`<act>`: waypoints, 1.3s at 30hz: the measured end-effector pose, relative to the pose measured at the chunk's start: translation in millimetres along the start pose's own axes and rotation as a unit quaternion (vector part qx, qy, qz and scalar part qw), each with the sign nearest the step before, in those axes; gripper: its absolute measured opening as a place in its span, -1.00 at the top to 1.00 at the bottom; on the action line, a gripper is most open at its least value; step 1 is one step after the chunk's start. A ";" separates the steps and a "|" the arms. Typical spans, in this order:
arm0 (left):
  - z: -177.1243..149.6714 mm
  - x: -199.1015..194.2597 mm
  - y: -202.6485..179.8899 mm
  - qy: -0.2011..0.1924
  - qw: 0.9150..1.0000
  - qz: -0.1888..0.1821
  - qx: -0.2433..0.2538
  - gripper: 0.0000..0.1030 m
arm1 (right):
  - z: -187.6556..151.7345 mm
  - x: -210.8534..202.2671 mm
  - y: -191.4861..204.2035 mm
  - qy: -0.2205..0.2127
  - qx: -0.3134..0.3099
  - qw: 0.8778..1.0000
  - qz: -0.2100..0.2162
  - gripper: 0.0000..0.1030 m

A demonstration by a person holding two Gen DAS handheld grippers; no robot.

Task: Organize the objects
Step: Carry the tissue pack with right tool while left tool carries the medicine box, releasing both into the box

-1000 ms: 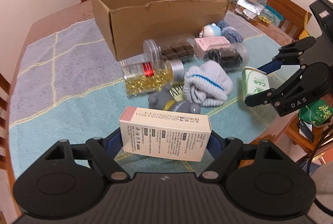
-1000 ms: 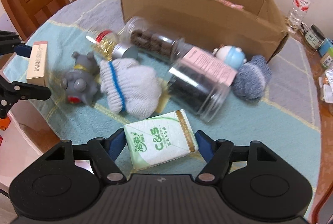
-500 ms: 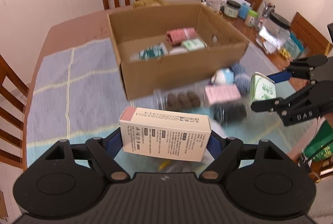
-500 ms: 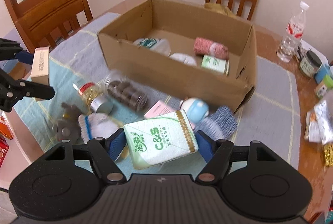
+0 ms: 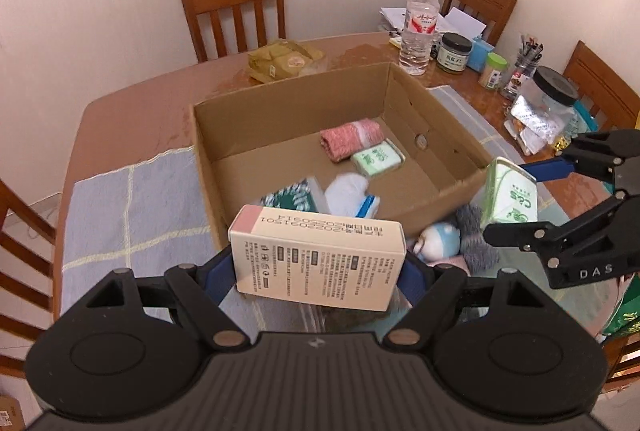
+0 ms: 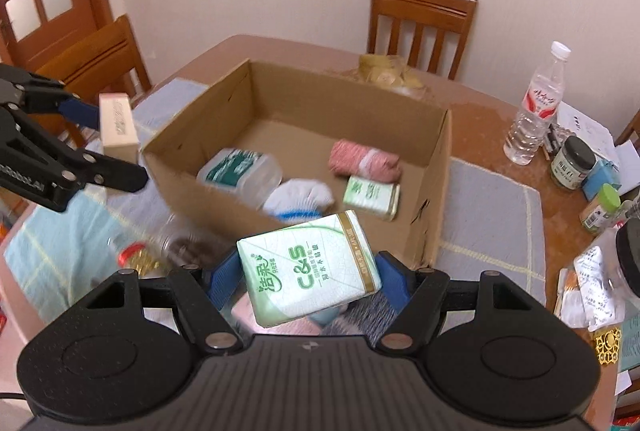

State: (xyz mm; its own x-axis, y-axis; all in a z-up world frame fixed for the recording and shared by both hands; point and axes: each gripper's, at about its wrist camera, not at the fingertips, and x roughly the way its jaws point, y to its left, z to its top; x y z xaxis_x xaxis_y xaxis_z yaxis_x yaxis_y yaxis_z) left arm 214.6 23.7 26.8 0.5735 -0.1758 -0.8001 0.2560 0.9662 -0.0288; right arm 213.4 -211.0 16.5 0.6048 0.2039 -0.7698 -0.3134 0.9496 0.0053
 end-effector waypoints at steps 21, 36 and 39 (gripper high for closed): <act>92.3 98.4 32.1 0.026 0.999 0.019 0.006 -0.61 | 52.5 49.5 -41.0 -0.005 0.045 0.999 -0.018 -0.80; 81.5 84.3 36.0 0.011 0.999 0.043 -0.010 -0.91 | 24.2 40.6 -28.2 0.002 0.062 0.997 -0.036 -1.00; 66.9 70.1 30.3 -0.003 0.998 0.059 -0.008 -0.91 | 9.6 39.2 -24.3 0.012 0.080 0.996 -0.044 -1.00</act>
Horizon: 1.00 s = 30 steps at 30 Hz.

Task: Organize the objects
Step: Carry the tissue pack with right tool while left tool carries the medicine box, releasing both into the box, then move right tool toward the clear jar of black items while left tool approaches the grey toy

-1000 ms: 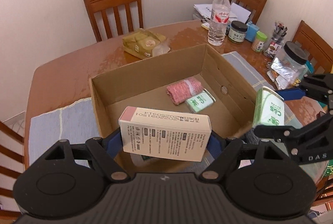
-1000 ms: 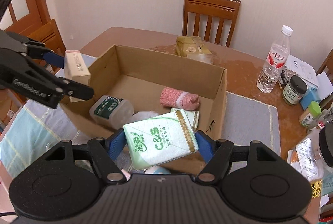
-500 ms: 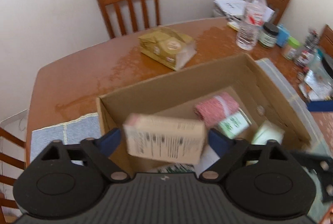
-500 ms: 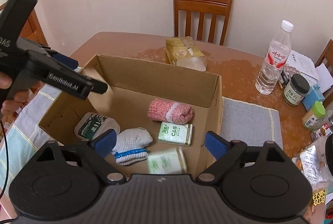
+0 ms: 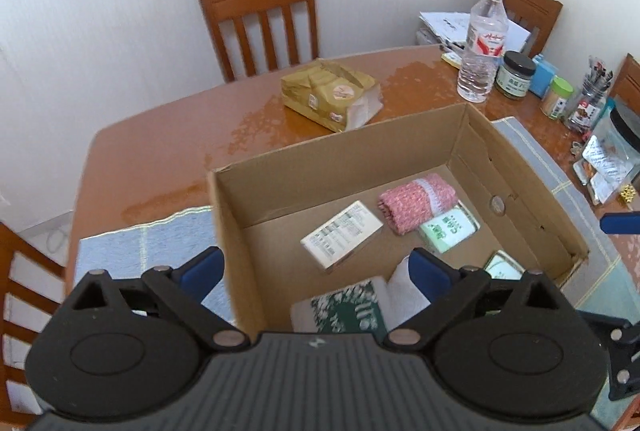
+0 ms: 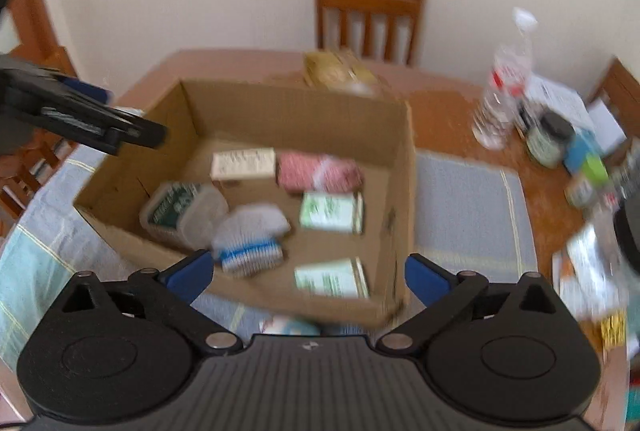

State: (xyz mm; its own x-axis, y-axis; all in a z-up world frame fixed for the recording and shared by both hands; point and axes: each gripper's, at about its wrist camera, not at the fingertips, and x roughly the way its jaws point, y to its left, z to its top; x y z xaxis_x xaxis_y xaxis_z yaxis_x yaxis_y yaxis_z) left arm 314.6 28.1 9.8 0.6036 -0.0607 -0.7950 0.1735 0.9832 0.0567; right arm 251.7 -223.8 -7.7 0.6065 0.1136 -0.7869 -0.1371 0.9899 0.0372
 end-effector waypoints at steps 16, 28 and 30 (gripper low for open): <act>-75.7 -32.3 -14.4 0.003 1.000 0.003 -0.010 -0.92 | -49.6 -4.4 16.9 0.026 0.047 0.998 -0.016 -1.00; -134.2 -28.6 -26.4 0.023 0.999 0.019 -0.025 -0.92 | -69.1 3.7 33.6 0.044 0.060 0.997 0.003 -1.00; -142.2 -29.4 -26.3 0.023 0.999 0.027 -0.034 -0.92 | -72.7 8.0 38.8 0.047 0.062 0.997 0.007 -1.00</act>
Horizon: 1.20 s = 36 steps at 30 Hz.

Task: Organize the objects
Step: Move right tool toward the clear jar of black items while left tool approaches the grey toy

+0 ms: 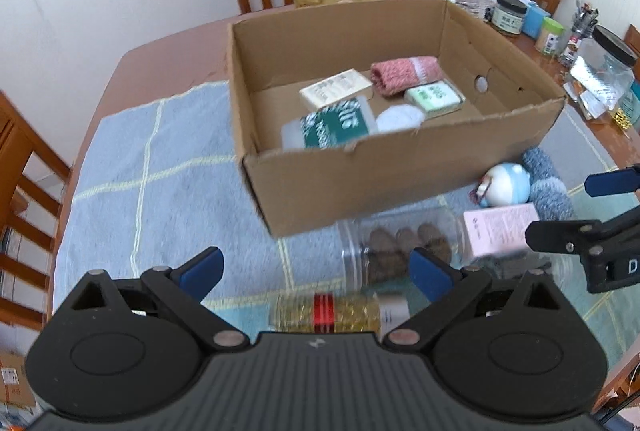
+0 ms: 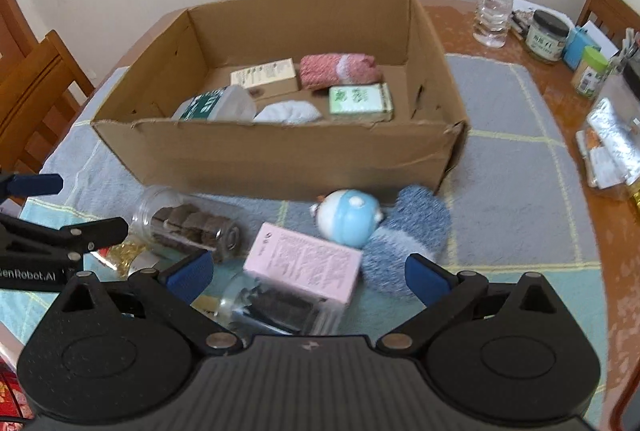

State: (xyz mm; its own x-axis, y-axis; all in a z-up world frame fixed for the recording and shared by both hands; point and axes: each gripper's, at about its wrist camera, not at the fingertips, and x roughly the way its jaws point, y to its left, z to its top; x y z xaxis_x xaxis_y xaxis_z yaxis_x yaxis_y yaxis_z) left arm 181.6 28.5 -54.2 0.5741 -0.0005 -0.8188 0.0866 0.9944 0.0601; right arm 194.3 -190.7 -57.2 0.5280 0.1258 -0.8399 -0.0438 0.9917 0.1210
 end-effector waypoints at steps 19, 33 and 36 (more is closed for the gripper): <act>-30.0 -4.2 9.1 0.007 0.999 -0.014 -0.040 -0.92 | -31.6 17.0 6.2 0.023 0.006 0.998 -0.059 -1.00; -50.3 -12.8 3.4 0.006 0.995 -0.080 0.059 -0.92 | -51.7 23.7 -28.2 0.046 0.021 0.996 -0.074 -1.00; -58.3 -13.8 5.9 0.010 0.992 -0.096 0.086 -0.92 | -53.4 27.4 -30.5 0.048 0.019 0.996 -0.068 -1.00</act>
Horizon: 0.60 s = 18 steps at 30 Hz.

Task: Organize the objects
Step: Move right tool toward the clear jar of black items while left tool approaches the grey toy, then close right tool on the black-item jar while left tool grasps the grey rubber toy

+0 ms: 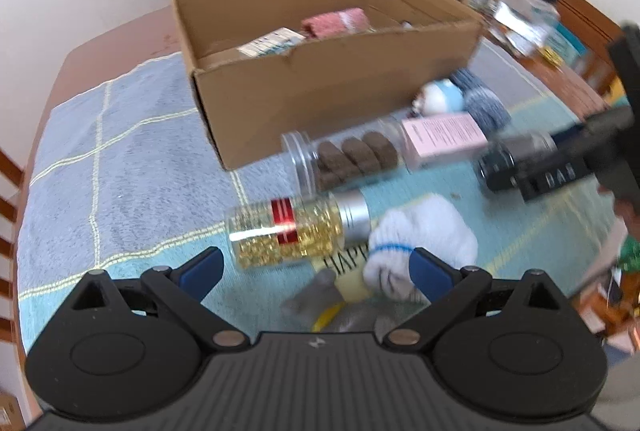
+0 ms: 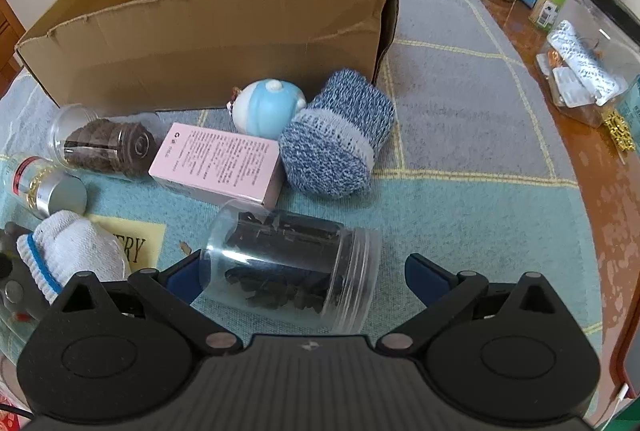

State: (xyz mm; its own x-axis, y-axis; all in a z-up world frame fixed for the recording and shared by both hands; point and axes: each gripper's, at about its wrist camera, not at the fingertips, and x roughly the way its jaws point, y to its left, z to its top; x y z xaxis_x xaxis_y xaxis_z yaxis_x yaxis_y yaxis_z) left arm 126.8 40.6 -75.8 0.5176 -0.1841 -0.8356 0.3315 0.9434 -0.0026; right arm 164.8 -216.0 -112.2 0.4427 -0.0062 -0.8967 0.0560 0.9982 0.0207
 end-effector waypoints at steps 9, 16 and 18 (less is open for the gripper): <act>-23.1 10.3 -6.4 0.031 0.995 -0.040 0.081 -0.92 | -4.9 10.4 0.2 0.004 -0.021 1.000 0.003 -1.00; -24.7 22.0 -10.8 0.022 0.990 -0.064 0.120 -0.92 | -5.9 9.6 3.5 0.001 -0.025 1.000 -0.003 -1.00; -25.6 22.1 -13.2 0.024 0.988 -0.079 0.127 -0.92 | -6.1 9.0 3.4 0.002 -0.024 1.000 -0.003 -1.00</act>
State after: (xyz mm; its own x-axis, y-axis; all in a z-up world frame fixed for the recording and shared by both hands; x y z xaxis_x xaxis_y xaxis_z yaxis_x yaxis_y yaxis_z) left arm 113.7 31.1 -108.4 0.4073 -0.3036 -0.8614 0.5961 0.8029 -0.0011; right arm 163.5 -212.2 -122.9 0.4380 -0.0118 -0.8989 0.0156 0.9999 -0.0055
